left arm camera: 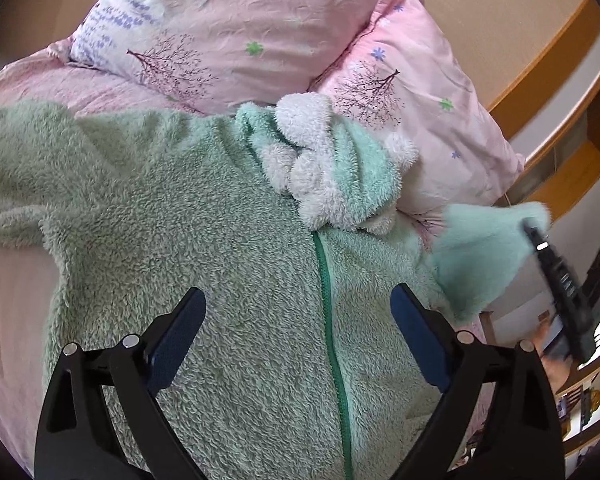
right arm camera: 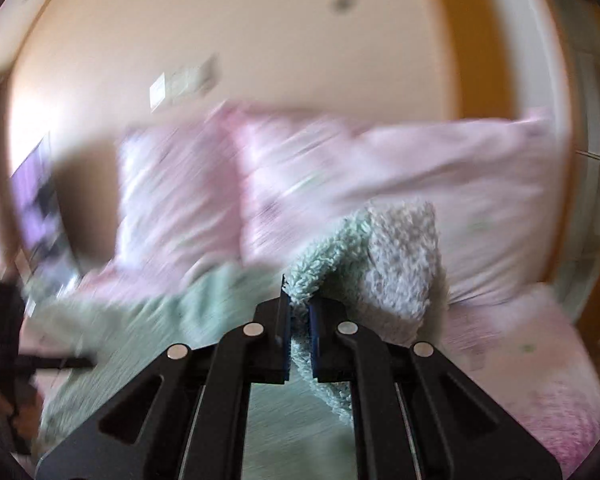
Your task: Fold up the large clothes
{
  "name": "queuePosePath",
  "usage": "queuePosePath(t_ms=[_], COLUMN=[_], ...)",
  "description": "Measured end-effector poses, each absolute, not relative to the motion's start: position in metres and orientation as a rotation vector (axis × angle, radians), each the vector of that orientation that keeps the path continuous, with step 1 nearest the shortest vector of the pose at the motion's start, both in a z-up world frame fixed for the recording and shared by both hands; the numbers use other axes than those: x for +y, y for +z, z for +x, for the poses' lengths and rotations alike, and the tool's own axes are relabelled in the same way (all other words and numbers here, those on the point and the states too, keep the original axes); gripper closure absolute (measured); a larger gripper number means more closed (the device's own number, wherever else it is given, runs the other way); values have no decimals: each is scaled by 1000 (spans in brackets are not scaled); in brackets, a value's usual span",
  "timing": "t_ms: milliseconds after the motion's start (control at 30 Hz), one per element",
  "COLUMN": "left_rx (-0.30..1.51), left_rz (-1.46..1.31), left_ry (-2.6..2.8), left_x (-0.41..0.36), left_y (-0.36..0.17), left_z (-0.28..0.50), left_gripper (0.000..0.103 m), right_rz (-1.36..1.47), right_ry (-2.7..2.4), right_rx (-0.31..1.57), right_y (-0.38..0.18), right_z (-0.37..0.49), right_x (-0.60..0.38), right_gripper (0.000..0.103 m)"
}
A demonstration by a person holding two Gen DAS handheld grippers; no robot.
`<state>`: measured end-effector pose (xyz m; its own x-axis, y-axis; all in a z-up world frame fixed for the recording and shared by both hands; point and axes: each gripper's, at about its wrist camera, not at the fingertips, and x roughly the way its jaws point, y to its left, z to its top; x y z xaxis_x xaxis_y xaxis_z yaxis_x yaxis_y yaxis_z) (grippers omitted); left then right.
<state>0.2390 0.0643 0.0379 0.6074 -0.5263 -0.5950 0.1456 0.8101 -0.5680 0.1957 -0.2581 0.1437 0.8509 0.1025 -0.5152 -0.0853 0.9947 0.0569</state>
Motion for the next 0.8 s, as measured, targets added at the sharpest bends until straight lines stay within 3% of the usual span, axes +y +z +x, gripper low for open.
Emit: queuePosePath(t_ms=[267,367,400,433,500,800], left_rx=[839,852,861,873,899,980], left_rz=[-517,-540,-552,-567,-589,-617], left_ry=[-392,-402,-407,-412,-425,-541], left_x=[75,75,75,75,74,40], left_y=[35,32,30,27,23,19], left_z=[238,242,244,246,250,268], left_gripper=[9,9,9,10,15,16], right_rz=[6,-68,-102,-125,-160,45], right_ry=[185,252,284,308,359,511], right_rx=[762,848,886,904,920,876], right_y=[80,64,54,47,39,65], right_z=[216,224,223,221,211,183], right_x=[-194,-171,-159,-151,-140,-181], right_gripper=[95,73,52,39,36,37])
